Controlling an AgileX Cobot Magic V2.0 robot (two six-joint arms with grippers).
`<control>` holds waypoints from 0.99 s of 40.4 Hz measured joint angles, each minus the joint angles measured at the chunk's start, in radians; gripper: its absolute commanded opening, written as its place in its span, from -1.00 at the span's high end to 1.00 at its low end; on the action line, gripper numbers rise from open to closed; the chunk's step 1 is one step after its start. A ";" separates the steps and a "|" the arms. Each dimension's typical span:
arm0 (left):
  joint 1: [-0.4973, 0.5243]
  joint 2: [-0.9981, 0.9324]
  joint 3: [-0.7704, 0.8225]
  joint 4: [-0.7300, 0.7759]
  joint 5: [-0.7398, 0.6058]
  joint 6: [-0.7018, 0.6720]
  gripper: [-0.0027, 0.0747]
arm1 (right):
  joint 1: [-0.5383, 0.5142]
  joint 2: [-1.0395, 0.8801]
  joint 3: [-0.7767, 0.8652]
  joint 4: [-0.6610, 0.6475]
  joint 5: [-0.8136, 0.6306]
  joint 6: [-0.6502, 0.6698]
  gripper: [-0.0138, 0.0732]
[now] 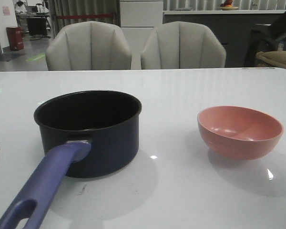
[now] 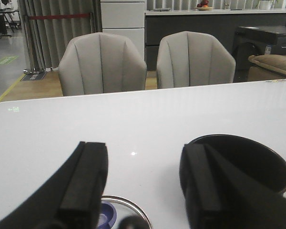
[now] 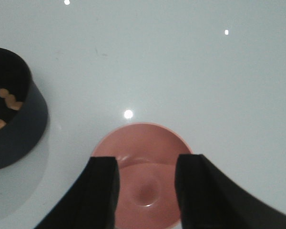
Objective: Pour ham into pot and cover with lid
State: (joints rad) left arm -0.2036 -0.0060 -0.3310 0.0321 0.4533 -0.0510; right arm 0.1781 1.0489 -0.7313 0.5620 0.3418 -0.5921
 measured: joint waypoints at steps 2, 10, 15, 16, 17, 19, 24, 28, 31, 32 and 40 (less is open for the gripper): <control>0.000 0.000 0.000 0.000 0.000 0.000 -0.06 | 0.026 -0.063 0.042 0.002 -0.028 0.000 -0.24; 0.000 0.000 0.000 0.000 0.000 0.000 -0.06 | 0.073 -0.310 0.213 0.023 -0.130 0.000 -0.24; 0.000 0.000 0.000 0.000 0.000 0.000 -0.06 | 0.078 -0.481 0.332 0.099 -0.209 0.000 -0.24; 0.000 0.000 0.000 0.000 0.000 0.000 -0.06 | 0.078 -0.527 0.358 0.119 -0.225 0.000 -0.24; 0.000 0.000 0.000 0.000 0.000 0.000 -0.06 | 0.078 -0.552 0.384 0.131 -0.240 0.000 -0.24; 0.000 0.000 0.000 0.000 0.000 0.000 -0.06 | 0.078 -0.607 0.420 0.151 -0.259 0.000 -0.24; 0.000 0.000 0.000 0.000 0.000 0.000 -0.06 | 0.078 -0.718 0.502 0.171 -0.270 0.000 -0.24; 0.000 0.000 0.000 0.000 0.000 0.000 -0.06 | 0.078 -0.763 0.530 0.173 -0.270 0.000 -0.23; 0.000 0.000 0.000 0.000 0.000 0.000 -0.06 | 0.078 -0.770 0.534 0.174 -0.261 0.000 -0.06; 0.000 0.000 0.000 0.002 0.000 0.000 -0.06 | 0.078 -0.770 0.534 0.175 -0.259 -0.001 0.06; 0.000 0.000 0.000 0.002 0.000 0.000 -0.06 | 0.078 -0.773 0.534 0.175 -0.244 -0.001 0.31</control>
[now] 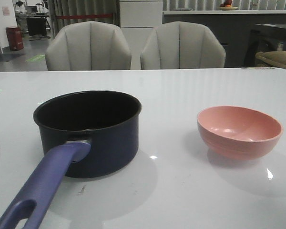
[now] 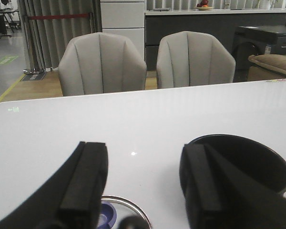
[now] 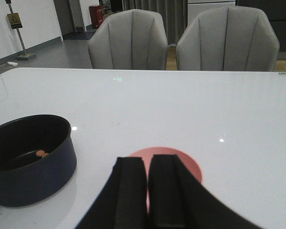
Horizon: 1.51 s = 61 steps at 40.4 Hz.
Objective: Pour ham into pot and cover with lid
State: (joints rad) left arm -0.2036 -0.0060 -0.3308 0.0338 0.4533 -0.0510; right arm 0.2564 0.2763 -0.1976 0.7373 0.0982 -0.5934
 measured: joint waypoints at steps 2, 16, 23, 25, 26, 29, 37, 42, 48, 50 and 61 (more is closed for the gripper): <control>0.000 0.000 0.000 0.000 0.000 0.000 -0.10 | 0.000 0.000 0.000 0.000 0.002 0.000 0.31; 0.000 0.268 -0.101 0.000 0.064 -0.015 -0.47 | 0.000 0.000 0.000 0.000 0.002 0.000 0.31; 0.000 0.479 -0.174 0.000 0.084 -0.081 -0.47 | 0.000 0.000 0.000 0.000 0.002 0.000 0.31; 0.000 0.542 -0.198 0.000 0.099 -0.091 -0.47 | 0.000 0.000 0.000 0.000 0.002 0.000 0.31; 0.000 0.570 -0.212 0.002 0.108 -0.100 -0.47 | 0.000 0.000 0.000 0.000 0.002 0.000 0.31; 0.000 0.671 -0.243 0.006 0.124 -0.143 -0.47 | 0.000 0.000 0.000 0.000 0.002 0.000 0.31; 0.054 0.927 -0.323 0.008 0.130 -0.190 -0.47 | 0.000 0.000 0.000 0.000 0.002 0.000 0.31; 0.142 1.076 -0.376 0.008 0.133 -0.194 -0.47 | 0.000 0.000 0.000 0.000 0.002 0.000 0.31; 0.193 1.217 -0.454 0.012 0.186 -0.196 -0.47 | 0.000 0.000 0.000 0.000 0.002 0.000 0.31; 0.195 1.266 -0.479 0.012 0.210 -0.196 -0.47 | 0.000 0.000 0.000 0.000 0.002 0.000 0.31; 0.197 1.463 -0.584 0.005 0.290 -0.196 -0.47 | 0.000 0.000 0.000 0.000 0.002 0.000 0.31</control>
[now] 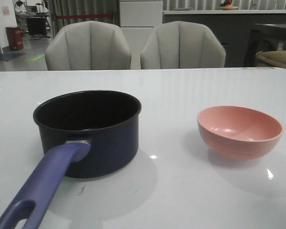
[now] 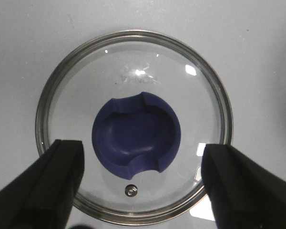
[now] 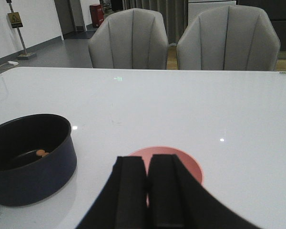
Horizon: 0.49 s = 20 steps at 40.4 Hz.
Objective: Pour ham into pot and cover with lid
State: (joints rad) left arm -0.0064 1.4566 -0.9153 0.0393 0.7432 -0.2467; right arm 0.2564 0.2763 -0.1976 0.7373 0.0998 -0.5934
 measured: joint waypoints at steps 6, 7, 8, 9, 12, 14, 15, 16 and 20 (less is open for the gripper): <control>0.007 0.073 -0.044 -0.015 0.022 0.000 -0.47 | 0.000 0.000 0.000 0.000 0.000 0.000 0.31; 0.007 0.082 -0.050 -0.020 0.030 0.000 -0.47 | 0.000 0.000 0.000 0.000 0.000 0.000 0.31; 0.007 0.094 -0.059 -0.023 0.034 0.000 -0.47 | 0.000 0.000 0.000 0.000 0.000 0.000 0.31; 0.007 0.101 -0.066 -0.025 0.039 0.000 -0.47 | 0.000 0.000 0.000 0.000 0.000 0.000 0.31; 0.007 0.126 -0.086 -0.030 0.055 0.000 -0.49 | 0.000 0.000 0.000 0.000 0.000 0.000 0.31; 0.007 0.135 -0.096 -0.030 0.056 0.000 -0.51 | 0.000 0.000 0.000 0.000 0.000 0.000 0.31; 0.007 0.140 -0.098 -0.030 0.056 0.000 -0.52 | 0.000 0.000 0.000 0.000 0.000 0.000 0.31; 0.007 0.143 -0.104 -0.030 0.059 0.000 -0.53 | 0.000 0.000 0.000 0.000 0.000 0.000 0.31; 0.011 0.157 -0.108 -0.039 0.061 -0.009 -0.54 | 0.000 0.000 0.000 0.000 0.002 0.000 0.31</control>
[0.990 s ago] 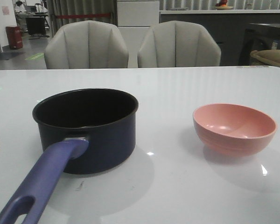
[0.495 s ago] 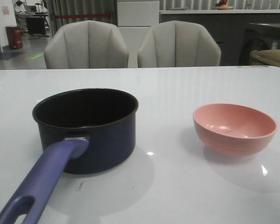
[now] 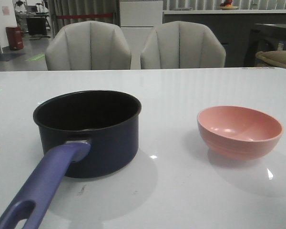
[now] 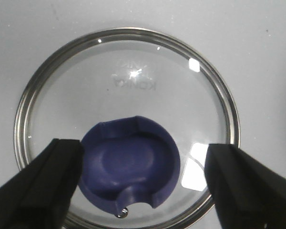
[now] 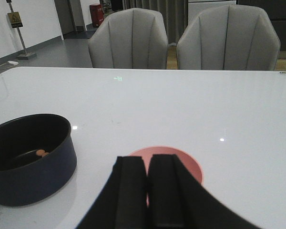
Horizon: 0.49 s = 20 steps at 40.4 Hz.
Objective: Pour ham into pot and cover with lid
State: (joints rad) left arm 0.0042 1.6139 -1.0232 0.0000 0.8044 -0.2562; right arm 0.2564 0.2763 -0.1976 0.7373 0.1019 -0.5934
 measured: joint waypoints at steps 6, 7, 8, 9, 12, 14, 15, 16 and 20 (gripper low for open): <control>0.013 0.032 -0.006 0.000 0.018 -0.009 -0.54 | 0.000 0.000 0.000 0.000 0.000 0.000 0.31; 0.014 0.038 -0.006 0.000 0.022 -0.011 -0.54 | 0.000 0.000 0.000 0.000 0.000 0.000 0.31; 0.016 0.043 -0.006 0.000 0.025 -0.012 -0.54 | 0.000 0.000 0.000 0.000 0.000 0.000 0.31; 0.017 0.050 -0.006 0.000 0.026 -0.013 -0.54 | 0.000 0.000 0.000 0.000 0.000 0.000 0.31; 0.018 0.063 -0.006 -0.015 0.027 -0.013 -0.54 | 0.000 0.000 0.000 0.000 0.000 0.000 0.31; 0.018 0.071 -0.006 -0.017 0.027 -0.014 -0.54 | 0.000 0.000 0.000 0.000 0.000 0.000 0.31; 0.018 0.075 -0.006 -0.017 0.027 -0.014 -0.54 | 0.000 0.000 0.000 0.000 0.000 0.000 0.31; 0.018 0.077 -0.006 -0.019 0.027 -0.014 -0.54 | 0.000 0.000 0.000 0.000 0.000 0.000 0.31; 0.018 0.095 -0.006 -0.025 0.027 -0.014 -0.53 | 0.000 0.000 0.000 0.000 0.000 0.000 0.31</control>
State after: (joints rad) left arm 0.0223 1.7090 -1.0292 -0.0247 0.8315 -0.2702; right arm 0.2564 0.2763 -0.1976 0.7373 0.1019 -0.5934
